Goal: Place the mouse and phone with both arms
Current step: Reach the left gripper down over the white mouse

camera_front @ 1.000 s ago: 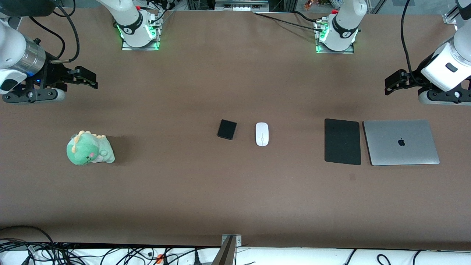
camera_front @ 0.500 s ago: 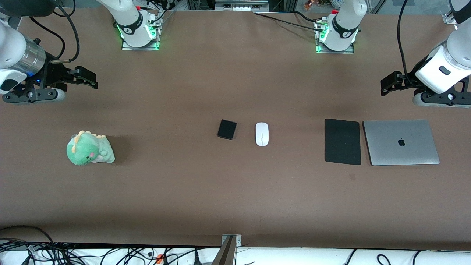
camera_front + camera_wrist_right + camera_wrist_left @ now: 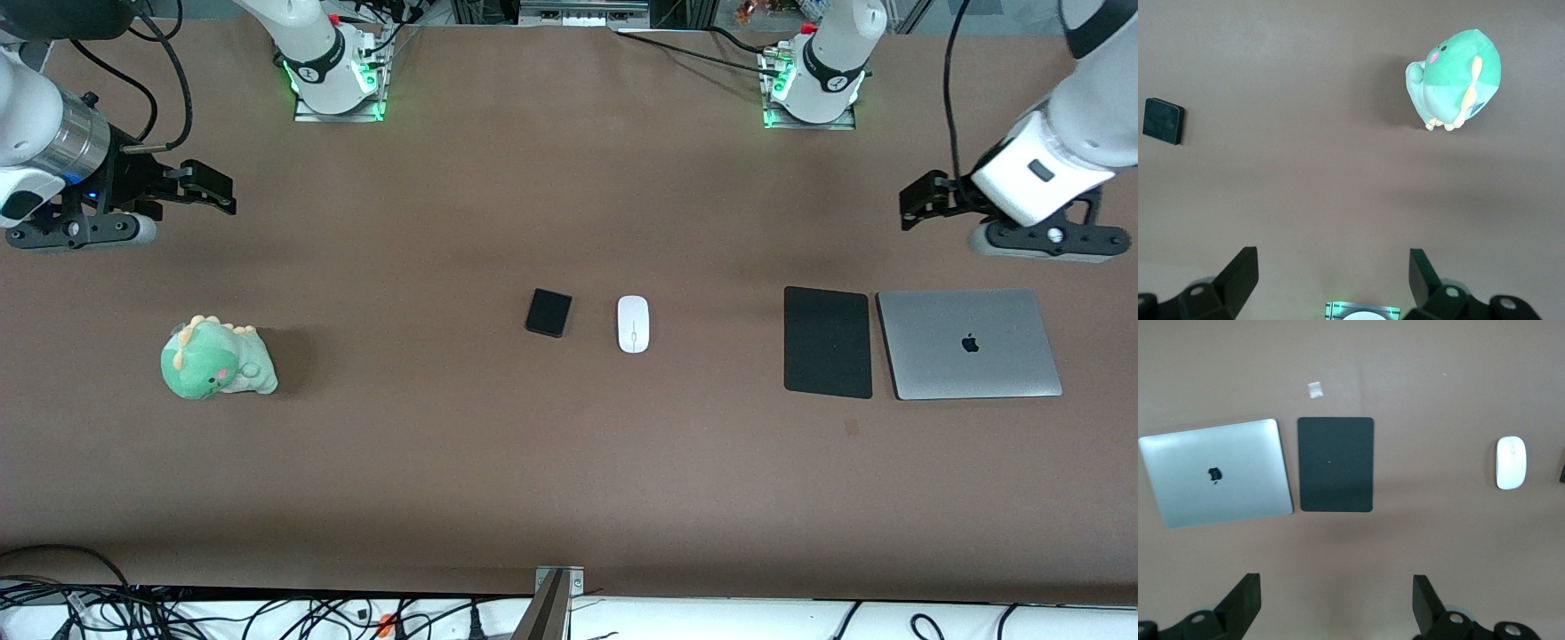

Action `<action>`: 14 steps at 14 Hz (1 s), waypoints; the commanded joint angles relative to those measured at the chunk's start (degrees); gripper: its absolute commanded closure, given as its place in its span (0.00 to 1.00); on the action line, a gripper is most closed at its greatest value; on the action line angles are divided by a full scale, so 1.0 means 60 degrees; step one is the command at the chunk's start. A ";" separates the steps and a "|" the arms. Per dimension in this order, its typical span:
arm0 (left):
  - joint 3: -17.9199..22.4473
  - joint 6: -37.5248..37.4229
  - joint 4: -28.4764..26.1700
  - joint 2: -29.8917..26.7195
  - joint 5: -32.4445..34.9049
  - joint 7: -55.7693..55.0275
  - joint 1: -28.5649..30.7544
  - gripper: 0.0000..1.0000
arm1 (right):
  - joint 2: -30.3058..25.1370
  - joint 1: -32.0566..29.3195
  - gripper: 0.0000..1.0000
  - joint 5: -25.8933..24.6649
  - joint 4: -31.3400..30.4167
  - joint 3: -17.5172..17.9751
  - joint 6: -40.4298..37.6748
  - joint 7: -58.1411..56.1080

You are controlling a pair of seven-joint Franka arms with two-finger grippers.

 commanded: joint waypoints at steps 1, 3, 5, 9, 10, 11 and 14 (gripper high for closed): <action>-0.0401 -0.0009 0.0194 0.0660 -0.0259 -0.0100 -0.0202 0.00 | -0.0047 -0.0131 0.00 -0.0120 0.0004 0.0123 -0.0069 -0.0131; -0.0563 0.0821 0.0136 0.1173 -0.0917 -0.0101 -0.0421 0.00 | -0.0003 -0.0146 0.00 -0.0106 0.0004 0.0108 -0.0054 -0.0131; -0.0637 0.1308 0.0121 0.1832 -0.1374 -0.0450 -0.0903 0.00 | 0.0040 -0.0146 0.00 -0.0105 -0.0011 0.0108 -0.0025 -0.0131; -0.0623 0.3397 0.0062 0.3354 -0.1258 -0.2350 -0.2514 0.00 | 0.0143 -0.0161 0.00 -0.0076 0.0004 0.0093 0.0136 -0.0131; -0.0608 0.4057 0.0048 0.3706 -0.1200 -0.3038 -0.2909 0.00 | 0.0158 -0.0161 0.00 -0.0076 0.0004 0.0093 0.0151 -0.0131; -0.0579 0.4629 0.0004 0.4043 -0.1011 -0.3799 -0.3188 0.00 | 0.0158 -0.0161 0.00 -0.0076 -0.0011 0.0093 0.0151 -0.0131; -0.0608 0.5468 -0.0113 0.4938 0.0583 -0.5048 -0.3717 0.00 | 0.0173 -0.0161 0.00 -0.0062 -0.0011 0.0093 0.0151 -0.0131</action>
